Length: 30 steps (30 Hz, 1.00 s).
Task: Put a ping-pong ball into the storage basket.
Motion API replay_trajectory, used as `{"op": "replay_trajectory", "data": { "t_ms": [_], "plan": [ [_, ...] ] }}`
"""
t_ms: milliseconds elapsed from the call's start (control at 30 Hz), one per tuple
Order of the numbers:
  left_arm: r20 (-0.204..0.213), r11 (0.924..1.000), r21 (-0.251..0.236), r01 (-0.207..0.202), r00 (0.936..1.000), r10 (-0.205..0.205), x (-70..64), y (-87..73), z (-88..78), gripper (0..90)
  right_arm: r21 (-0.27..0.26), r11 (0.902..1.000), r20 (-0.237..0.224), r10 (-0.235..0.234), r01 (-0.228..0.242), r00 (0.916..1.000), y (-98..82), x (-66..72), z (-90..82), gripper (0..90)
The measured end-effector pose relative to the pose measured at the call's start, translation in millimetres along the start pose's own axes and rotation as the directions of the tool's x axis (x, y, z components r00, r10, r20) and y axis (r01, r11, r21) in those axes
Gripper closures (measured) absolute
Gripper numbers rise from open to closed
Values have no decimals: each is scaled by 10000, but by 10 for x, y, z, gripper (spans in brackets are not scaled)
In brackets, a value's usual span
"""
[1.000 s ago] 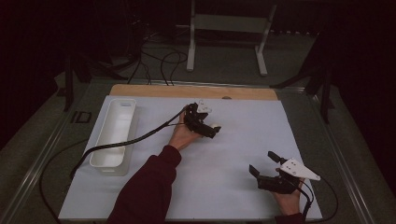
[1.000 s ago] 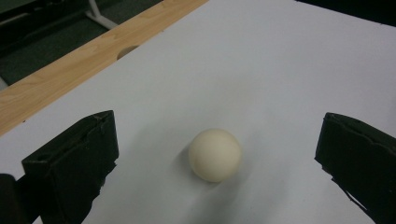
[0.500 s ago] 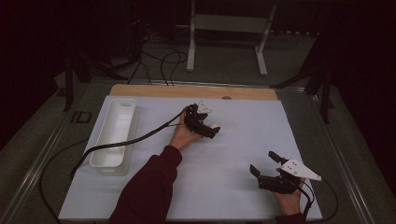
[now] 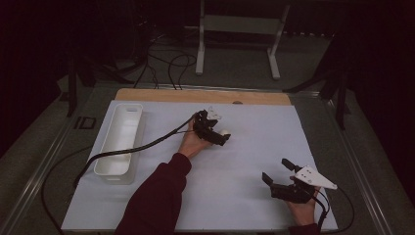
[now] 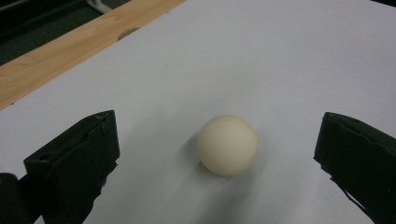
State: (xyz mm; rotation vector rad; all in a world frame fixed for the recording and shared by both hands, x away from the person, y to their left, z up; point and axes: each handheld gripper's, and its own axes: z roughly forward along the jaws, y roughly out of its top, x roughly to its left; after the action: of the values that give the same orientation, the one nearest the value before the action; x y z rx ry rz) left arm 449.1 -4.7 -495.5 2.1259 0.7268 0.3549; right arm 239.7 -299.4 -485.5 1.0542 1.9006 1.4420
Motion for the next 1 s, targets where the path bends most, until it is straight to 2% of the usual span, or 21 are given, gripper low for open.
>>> {"op": "replay_trajectory", "data": {
  "t_ms": [467,1000],
  "plan": [
    [-66,9999,93,138,9999,-138,11,-53,58,11,-24,10000,4,41,-41,10000,2,-2,-12,76],
    [201,9993,253,260,9994,-265,-13,-124,143,66,-47,10000,-5,70,-70,10000,2,-5,-10,76]
  ]
}}
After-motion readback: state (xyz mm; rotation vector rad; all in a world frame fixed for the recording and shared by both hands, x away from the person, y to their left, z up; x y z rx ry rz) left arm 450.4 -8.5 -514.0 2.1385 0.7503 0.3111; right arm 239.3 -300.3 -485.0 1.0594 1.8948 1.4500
